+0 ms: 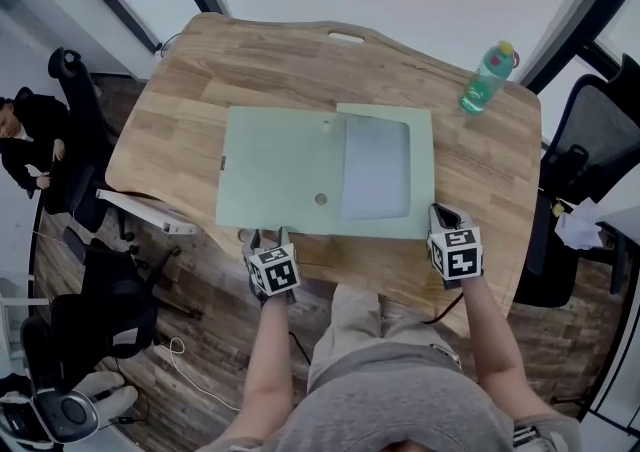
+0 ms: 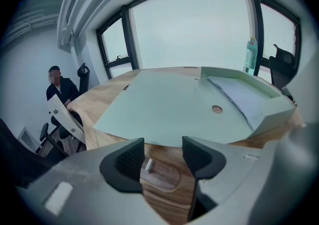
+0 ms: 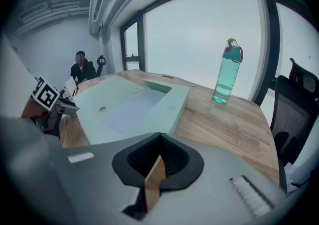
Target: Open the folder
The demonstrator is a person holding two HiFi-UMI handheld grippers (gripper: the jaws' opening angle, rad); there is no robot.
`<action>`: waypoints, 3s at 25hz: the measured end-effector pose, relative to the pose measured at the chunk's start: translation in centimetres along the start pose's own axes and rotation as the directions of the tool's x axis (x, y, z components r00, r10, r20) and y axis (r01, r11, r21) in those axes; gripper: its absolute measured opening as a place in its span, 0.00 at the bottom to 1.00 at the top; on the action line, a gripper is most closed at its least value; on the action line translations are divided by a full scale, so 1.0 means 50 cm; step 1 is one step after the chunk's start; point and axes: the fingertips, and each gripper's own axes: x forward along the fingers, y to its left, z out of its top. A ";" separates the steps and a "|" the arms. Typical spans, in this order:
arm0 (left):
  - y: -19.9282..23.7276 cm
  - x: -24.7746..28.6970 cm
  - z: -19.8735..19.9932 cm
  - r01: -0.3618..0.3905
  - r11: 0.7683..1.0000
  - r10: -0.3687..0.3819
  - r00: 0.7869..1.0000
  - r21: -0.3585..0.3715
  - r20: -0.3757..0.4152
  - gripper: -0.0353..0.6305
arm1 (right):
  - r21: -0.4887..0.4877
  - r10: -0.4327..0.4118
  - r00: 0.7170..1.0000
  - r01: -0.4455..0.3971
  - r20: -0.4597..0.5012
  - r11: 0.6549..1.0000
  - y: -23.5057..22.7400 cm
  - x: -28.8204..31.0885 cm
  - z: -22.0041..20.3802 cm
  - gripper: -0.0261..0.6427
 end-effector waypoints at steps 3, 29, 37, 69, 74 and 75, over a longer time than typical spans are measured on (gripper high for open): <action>0.000 0.003 -0.012 0.002 1.000 -0.003 1.000 -0.011 -0.018 0.43 | 0.004 0.000 1.000 0.000 -0.007 1.000 0.001 -0.002 -0.005 0.04; -0.131 -0.197 0.074 0.192 0.979 -0.171 0.954 -0.064 0.247 0.34 | -0.110 0.068 0.974 -0.045 0.217 0.993 0.106 -0.180 0.027 0.04; -0.239 -0.346 0.057 0.299 0.954 -0.281 0.904 -0.007 0.323 0.20 | -0.056 0.129 0.939 -0.117 0.319 0.992 0.151 -0.297 0.016 0.04; -0.321 -0.572 -0.046 0.454 0.887 -0.448 0.810 0.080 0.378 0.06 | -0.032 0.149 0.905 -0.149 0.399 0.988 0.267 -0.486 -0.068 0.03; -0.328 -0.577 -0.039 0.459 0.881 -0.468 0.802 0.119 0.373 0.06 | -0.030 0.146 0.904 -0.146 0.402 0.989 0.267 -0.486 -0.064 0.03; -0.328 -0.577 -0.038 0.460 0.879 -0.471 0.801 0.124 0.371 0.06 | -0.030 0.146 0.902 -0.146 0.407 0.989 0.268 -0.486 -0.061 0.03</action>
